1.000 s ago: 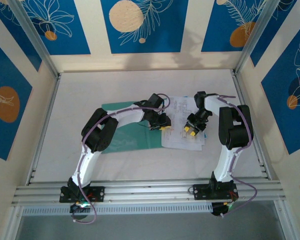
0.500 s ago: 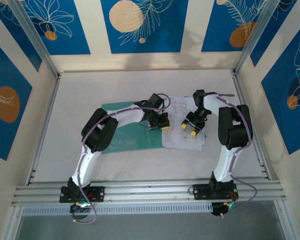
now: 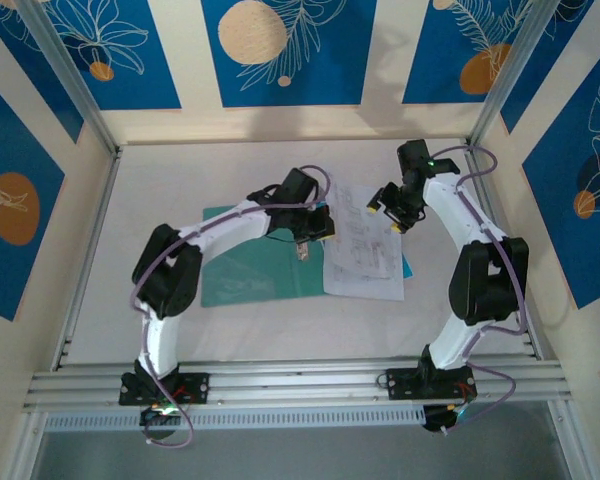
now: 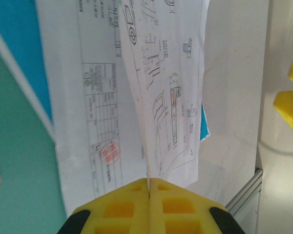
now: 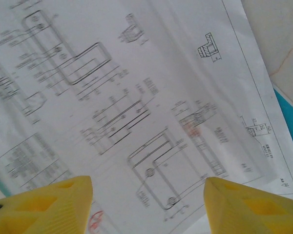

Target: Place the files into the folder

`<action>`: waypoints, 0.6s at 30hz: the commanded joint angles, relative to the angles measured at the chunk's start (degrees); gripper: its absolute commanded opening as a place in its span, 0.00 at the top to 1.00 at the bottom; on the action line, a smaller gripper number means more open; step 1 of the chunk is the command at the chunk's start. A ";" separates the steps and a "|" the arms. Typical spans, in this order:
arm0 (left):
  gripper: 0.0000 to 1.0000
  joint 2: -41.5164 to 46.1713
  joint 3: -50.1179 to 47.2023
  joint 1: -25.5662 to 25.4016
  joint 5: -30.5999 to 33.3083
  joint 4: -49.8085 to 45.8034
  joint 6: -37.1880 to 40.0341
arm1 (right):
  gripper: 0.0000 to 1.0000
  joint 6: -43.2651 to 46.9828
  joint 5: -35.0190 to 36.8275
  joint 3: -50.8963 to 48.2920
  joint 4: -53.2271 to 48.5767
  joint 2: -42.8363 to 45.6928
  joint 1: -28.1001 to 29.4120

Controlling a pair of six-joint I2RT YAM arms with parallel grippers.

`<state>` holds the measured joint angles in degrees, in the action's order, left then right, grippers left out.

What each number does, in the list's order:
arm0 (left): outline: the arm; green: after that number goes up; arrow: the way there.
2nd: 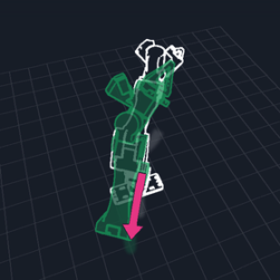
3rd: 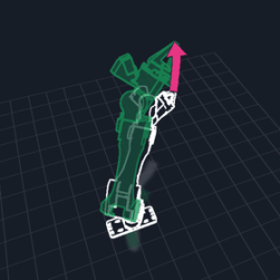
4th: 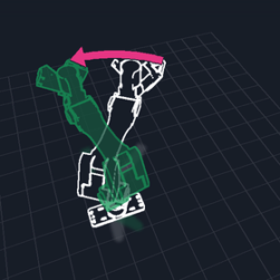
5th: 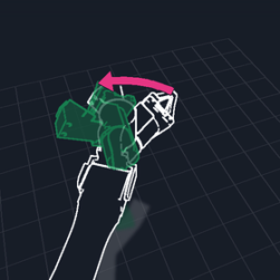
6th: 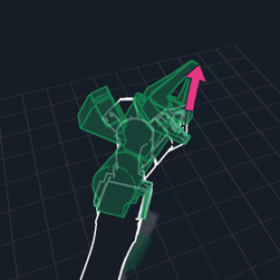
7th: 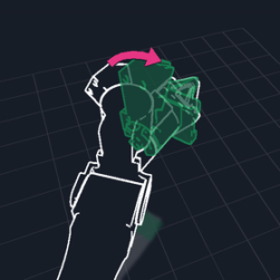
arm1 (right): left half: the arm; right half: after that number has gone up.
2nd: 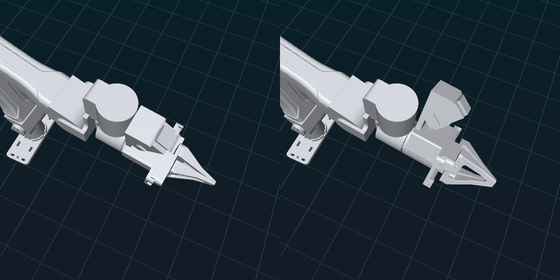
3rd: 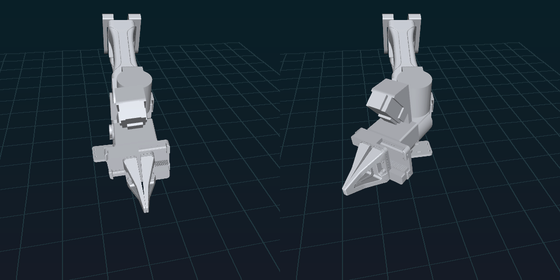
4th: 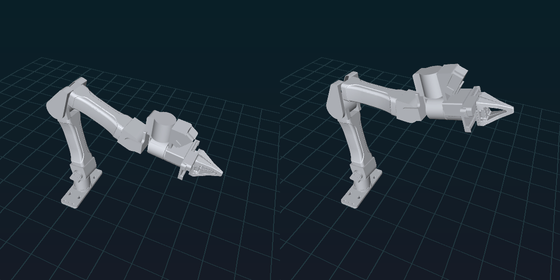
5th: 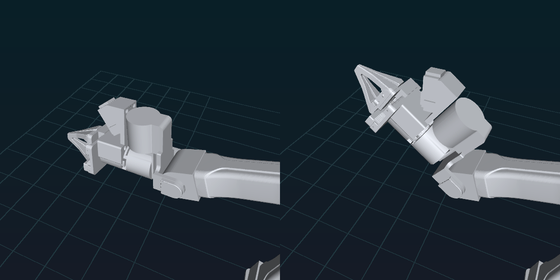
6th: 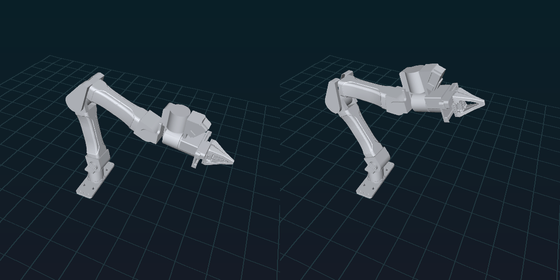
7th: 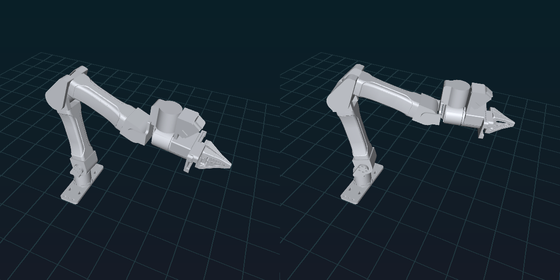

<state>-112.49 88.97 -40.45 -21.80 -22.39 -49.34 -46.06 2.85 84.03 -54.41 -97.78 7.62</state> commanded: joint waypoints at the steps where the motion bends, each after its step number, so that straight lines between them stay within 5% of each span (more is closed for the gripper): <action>1: 1.00 4.80 -4.86 2.97 2.20 -4.85 1.67 | 0.36 0.45 -0.51 -0.73 -0.88 2.35 0.75; 12: 1.00 17.81 -19.41 10.71 5.82 -12.32 8.91 | 0.35 2.01 -4.06 -3.67 2.69 2.63 4.38; 18: 1.00 21.00 -22.98 13.01 9.38 -17.85 14.03 | 0.36 3.96 -12.61 -3.38 6.79 -1.82 6.70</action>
<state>-93.41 67.57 -28.42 -14.81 -35.86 -39.29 -43.88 -3.40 80.77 -49.84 -97.19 13.28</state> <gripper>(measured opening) 0.041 0.642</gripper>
